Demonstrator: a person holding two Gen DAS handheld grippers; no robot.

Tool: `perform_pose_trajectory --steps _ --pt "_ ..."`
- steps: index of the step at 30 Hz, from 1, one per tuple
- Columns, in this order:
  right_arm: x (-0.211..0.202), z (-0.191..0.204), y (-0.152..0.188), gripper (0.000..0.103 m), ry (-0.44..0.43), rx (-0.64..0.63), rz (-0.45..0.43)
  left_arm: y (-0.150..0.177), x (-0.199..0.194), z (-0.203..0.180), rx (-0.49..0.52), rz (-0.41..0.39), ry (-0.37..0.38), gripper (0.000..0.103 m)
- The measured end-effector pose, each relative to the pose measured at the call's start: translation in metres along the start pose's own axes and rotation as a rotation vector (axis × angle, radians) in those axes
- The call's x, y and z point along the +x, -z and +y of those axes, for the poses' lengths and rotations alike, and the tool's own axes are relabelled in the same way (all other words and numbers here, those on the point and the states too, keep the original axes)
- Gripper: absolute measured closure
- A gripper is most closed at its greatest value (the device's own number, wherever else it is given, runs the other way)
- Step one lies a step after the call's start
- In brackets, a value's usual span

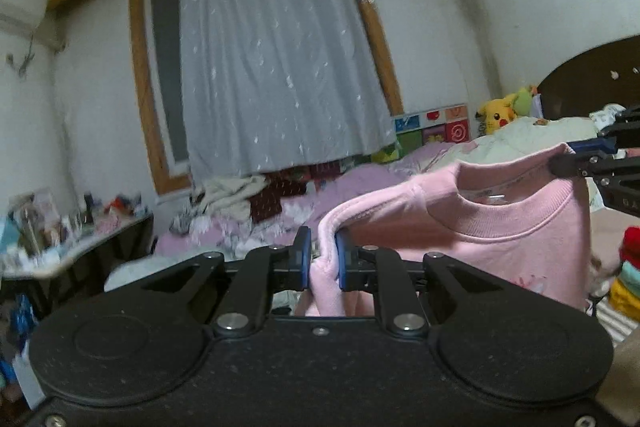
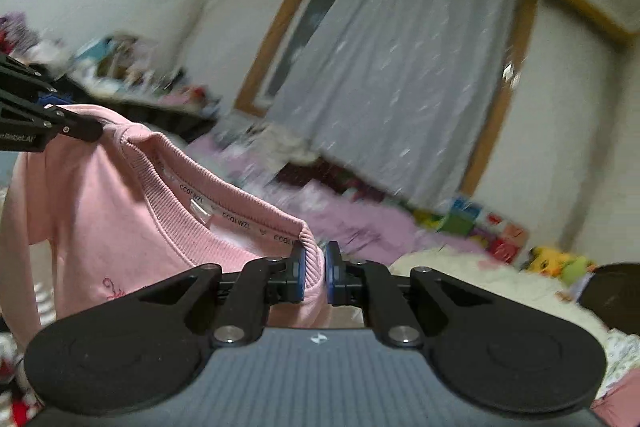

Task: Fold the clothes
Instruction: 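Lift the sweatshirt by the shoulders with both grippers and shake it out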

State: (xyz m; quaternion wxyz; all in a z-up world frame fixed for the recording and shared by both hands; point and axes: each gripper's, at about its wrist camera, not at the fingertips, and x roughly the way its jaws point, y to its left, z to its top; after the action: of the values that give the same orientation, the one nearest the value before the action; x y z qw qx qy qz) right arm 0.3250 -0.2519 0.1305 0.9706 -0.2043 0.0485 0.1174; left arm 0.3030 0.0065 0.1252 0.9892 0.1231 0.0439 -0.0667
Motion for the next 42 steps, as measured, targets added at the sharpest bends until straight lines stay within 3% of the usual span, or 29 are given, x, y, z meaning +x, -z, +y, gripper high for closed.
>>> perform_pose_trajectory --steps 2,5,13,16,20,27,38,39,41,42 --pt "-0.003 0.007 0.005 0.093 0.015 -0.022 -0.035 0.016 -0.006 0.0 0.031 0.01 0.037 0.091" --pt "-0.013 0.022 0.029 0.093 -0.023 -0.069 -0.016 0.056 -0.027 -0.006 0.106 0.052 0.109 0.091" --pt "-0.091 0.104 0.154 0.093 -0.213 -0.262 0.142 0.193 -0.116 -0.05 0.393 0.225 0.291 0.091" --pt "-0.125 0.138 0.2 0.093 -0.295 -0.306 0.22 0.224 -0.14 -0.06 0.427 0.269 0.327 0.091" --pt "-0.163 0.183 0.234 0.093 -0.372 -0.369 0.278 0.244 -0.165 -0.072 0.483 0.288 0.345 0.091" --pt "-0.193 0.208 0.237 0.093 -0.407 -0.348 0.293 0.266 -0.202 -0.083 0.608 0.286 0.379 0.092" --pt "-0.208 0.234 0.242 0.087 -0.534 -0.454 0.435 0.302 -0.233 -0.093 0.666 0.411 0.486 0.091" --pt "-0.21 0.234 0.239 0.083 -0.555 -0.469 0.446 0.298 -0.234 -0.087 0.639 0.432 0.502 0.09" --pt "-0.215 0.233 0.232 0.072 -0.59 -0.499 0.454 0.288 -0.235 -0.072 0.552 0.453 0.525 0.068" --pt "-0.22 0.23 0.228 0.07 -0.615 -0.5 0.456 0.283 -0.235 -0.063 0.499 0.458 0.534 0.063"
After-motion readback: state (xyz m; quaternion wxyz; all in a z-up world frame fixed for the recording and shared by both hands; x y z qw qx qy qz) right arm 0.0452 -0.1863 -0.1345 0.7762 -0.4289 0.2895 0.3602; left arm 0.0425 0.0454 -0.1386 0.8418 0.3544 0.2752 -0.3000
